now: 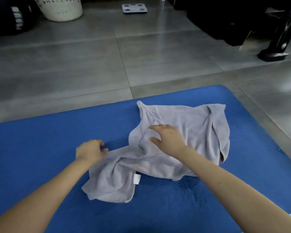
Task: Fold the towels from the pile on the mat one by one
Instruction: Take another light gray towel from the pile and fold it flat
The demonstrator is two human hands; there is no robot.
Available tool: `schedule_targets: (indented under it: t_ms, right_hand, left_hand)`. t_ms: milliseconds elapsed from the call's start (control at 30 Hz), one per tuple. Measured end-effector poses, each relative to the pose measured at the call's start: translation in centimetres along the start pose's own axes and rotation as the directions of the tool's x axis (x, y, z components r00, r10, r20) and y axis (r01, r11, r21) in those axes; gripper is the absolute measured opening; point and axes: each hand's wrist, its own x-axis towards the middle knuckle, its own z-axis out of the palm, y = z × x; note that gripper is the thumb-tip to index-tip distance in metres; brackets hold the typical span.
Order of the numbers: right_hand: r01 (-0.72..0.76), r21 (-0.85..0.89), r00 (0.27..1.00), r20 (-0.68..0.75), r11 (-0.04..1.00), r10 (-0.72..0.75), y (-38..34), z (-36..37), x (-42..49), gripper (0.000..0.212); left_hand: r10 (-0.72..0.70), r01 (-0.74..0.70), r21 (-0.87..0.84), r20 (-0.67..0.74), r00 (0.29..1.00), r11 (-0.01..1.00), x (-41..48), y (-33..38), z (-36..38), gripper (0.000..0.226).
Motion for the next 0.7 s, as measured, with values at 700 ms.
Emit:
schedule_targets:
  t_ms: [700]
  right_hand:
    - [0.184,0.033,0.976,0.108,0.982,-0.187,-4.5,-0.6,-4.0,0.036]
  left_hand:
    - [0.308,-0.021,-0.752,0.244,0.92,0.659,-2.4,-5.5,-8.8,0.01]
